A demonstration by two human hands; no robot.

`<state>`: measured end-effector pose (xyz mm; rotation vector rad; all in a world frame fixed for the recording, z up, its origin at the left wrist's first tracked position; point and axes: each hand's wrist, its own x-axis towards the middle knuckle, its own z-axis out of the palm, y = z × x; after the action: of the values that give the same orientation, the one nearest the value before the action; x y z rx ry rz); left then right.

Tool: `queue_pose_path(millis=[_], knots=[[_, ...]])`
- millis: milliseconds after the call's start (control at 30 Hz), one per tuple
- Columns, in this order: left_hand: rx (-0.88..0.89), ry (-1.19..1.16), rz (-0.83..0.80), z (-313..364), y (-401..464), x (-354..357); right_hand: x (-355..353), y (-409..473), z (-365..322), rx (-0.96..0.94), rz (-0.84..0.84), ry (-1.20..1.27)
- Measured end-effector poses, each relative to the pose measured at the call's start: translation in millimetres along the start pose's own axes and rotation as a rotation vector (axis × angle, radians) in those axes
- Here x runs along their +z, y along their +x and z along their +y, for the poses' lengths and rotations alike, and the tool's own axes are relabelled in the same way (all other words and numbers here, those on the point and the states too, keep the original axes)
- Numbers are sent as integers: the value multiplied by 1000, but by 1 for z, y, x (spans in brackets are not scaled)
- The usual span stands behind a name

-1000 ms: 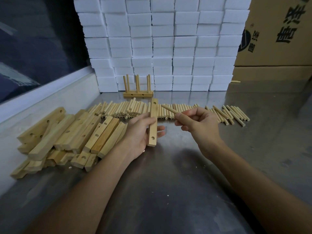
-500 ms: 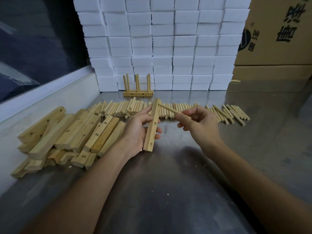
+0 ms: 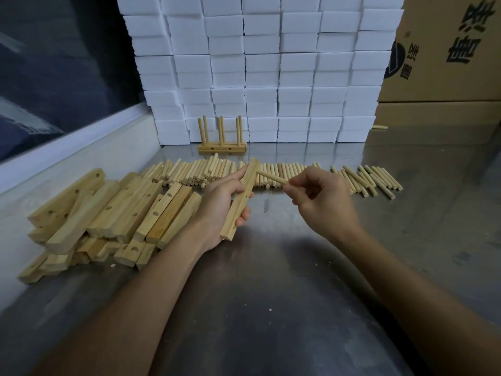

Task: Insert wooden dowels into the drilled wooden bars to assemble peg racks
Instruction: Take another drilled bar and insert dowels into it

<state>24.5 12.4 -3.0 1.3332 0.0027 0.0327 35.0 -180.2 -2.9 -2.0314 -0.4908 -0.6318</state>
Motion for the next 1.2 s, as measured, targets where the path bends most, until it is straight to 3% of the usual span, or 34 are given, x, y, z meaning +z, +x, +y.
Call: queue_pose_path(millis=[167,600,900,1067,1200], knots=[[39,79,29,-1,0,1,-1,3,-2,-277,-12,-228],[25,177,-41,0,-4,12,0,6,-4,-383,16,-379],[131,353,-41,-5,-4,15,4,0,-9,-264,-28,-532],[163,402,-48,-9,-2,15,6,-1,-9,-175,-23,-447],[189,467,-50,-10,-3,15,9,0,-9,10,-49,-328]])
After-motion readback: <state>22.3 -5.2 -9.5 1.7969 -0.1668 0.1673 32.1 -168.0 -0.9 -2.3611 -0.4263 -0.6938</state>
